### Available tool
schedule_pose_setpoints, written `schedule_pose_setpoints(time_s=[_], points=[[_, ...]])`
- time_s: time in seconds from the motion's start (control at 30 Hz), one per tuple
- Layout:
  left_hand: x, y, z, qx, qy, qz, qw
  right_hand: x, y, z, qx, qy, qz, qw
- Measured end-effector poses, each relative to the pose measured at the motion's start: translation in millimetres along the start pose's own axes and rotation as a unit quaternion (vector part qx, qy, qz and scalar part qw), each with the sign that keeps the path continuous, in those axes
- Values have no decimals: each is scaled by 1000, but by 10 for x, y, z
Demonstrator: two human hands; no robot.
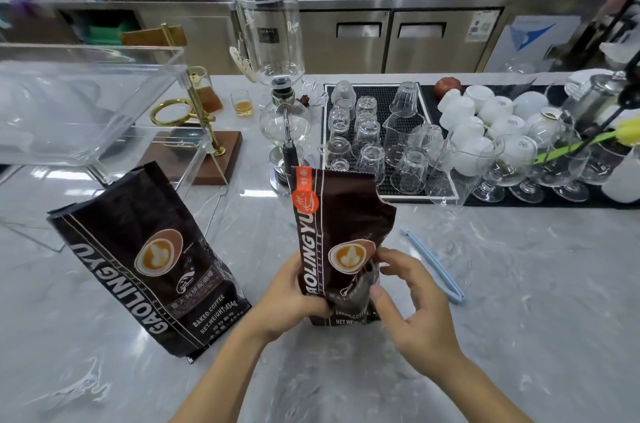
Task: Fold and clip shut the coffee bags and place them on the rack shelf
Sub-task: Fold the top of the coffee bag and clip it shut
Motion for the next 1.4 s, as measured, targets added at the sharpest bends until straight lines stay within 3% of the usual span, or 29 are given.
schedule_pose_setpoints(time_s=[0.27, 0.5, 0.6, 0.77, 0.9, 1.0, 1.1, 1.17, 1.3, 1.4], points=[[117, -15, -33, -23, 19, 48, 998, 357, 266, 280, 20, -88, 52, 995], [184, -33, -63, -25, 21, 78, 996, 598, 328, 343, -71, -60, 54, 994], [195, -36, -87, -28, 26, 77, 996, 661, 316, 355, -36, -24, 50, 998], [132, -65, -125, -60, -4, 67, 996, 624, 252, 360, 72, -53, 24, 996], [107, -78, -89, -54, -58, 22, 997, 611, 204, 365, 92, -60, 1, 994], [-54, -157, -77, 13, -157, -63, 985, 628, 160, 404, 79, -63, -19, 995], [-361, -327, -203, 164, -268, -186, 931, 627, 64, 437, 50, -71, -35, 996], [-446, -324, -365, 229, -274, -237, 904, 632, 30, 450, 45, -78, -39, 995], [-409, -187, -582, 342, -272, -229, 870, 677, 33, 452, 79, -68, -44, 994], [-321, -72, -651, 408, -253, -177, 859, 677, 62, 491, 60, -67, -38, 995]])
Point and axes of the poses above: each hand's wrist, its own x-axis towards the middle knuckle, its own z-axis out of the back of the hand, y = z × x, the point moved 7 cm from there along x, towards the middle knuckle, and after that the axes turned 1 degree about -y, right-handed, at the moved point
